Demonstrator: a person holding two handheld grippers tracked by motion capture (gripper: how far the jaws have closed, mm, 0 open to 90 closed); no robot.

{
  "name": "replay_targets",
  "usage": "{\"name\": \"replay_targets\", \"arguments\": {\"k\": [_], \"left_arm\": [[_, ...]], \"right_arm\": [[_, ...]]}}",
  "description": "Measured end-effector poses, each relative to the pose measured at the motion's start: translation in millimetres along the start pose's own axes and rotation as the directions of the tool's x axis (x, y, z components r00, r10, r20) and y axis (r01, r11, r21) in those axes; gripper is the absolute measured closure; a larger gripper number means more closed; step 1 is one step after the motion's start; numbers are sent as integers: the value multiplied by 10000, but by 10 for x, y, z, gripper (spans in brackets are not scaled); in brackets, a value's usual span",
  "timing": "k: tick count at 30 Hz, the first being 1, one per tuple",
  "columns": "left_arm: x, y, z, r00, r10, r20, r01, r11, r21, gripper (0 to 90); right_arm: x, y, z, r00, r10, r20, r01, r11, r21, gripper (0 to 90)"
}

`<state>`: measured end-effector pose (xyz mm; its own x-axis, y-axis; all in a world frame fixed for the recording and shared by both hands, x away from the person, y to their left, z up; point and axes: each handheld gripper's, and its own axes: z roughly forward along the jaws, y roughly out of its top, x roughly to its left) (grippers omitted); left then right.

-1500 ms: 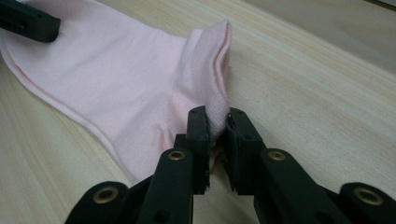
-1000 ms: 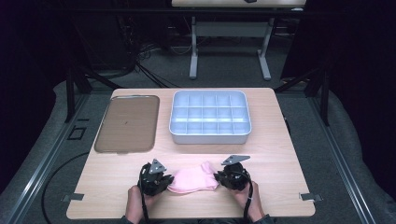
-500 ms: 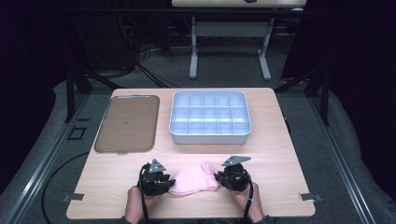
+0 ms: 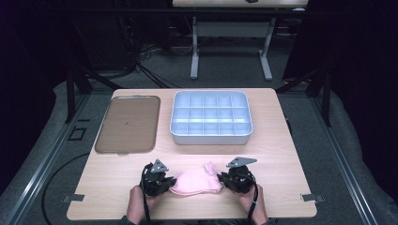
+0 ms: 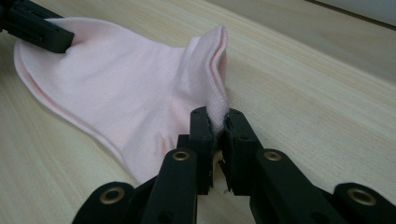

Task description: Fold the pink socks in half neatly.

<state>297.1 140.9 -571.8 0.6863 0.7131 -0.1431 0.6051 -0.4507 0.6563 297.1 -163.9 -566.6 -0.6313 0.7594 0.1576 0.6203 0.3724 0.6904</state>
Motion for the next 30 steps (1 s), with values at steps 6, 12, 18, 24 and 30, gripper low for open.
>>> {"name": "replay_targets", "arguments": {"k": [6,12,18,24,30], "left_arm": [[-11,44,20,9999,39,136,-35,9996,-277,865],[-32,102,62,9993,125,364,-108,9988,-472,864],[-72,182,149,9979,167,631,-131,9984,-558,863],[-108,263,259,9960,204,874,-154,9983,-567,861],[-135,303,348,9942,227,1049,-176,9986,-494,859]], "right_arm": [[-2,-6,-87,9999,-16,126,19,9998,-195,832],[-14,-12,-201,9993,78,359,-69,9996,-260,832],[-28,35,-391,9954,-292,918,217,9965,813,831],[-31,29,-428,9922,-275,1214,241,9993,294,831],[30,66,-494,9804,-641,1864,592,9977,316,829]]}}
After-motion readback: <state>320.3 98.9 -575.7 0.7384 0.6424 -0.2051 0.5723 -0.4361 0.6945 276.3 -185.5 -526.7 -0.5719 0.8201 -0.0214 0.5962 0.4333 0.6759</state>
